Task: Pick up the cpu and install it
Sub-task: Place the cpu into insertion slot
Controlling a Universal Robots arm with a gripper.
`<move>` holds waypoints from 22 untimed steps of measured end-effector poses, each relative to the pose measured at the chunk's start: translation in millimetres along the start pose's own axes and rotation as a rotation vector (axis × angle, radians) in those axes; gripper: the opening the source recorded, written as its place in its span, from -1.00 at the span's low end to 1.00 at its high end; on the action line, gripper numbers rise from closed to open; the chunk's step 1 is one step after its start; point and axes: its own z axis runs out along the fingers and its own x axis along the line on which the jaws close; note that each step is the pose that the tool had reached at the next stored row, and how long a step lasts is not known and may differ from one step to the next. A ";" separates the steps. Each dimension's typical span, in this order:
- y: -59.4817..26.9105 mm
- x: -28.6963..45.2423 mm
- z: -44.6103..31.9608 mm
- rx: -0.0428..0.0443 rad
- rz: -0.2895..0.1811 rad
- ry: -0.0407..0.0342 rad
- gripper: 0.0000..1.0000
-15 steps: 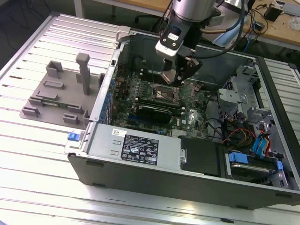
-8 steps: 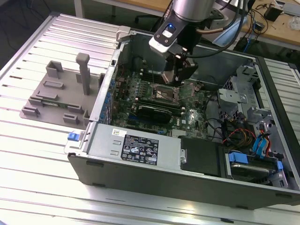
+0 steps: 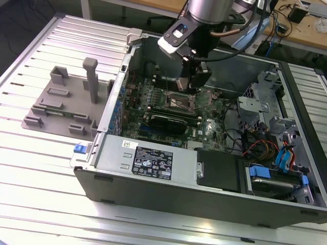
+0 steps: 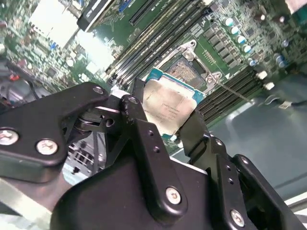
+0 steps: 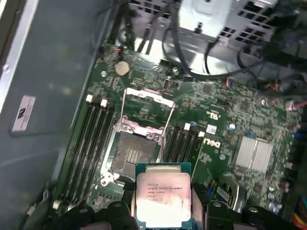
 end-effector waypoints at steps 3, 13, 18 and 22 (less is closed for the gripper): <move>0.0 0.0 0.4 0.0013 0.104 -0.0051 0.09; -0.1 0.1 2.4 -0.0009 0.249 0.0087 0.09; -0.4 0.2 7.9 -0.0014 0.226 0.0138 0.09; -0.6 0.2 18.8 -0.0014 0.212 0.0145 0.09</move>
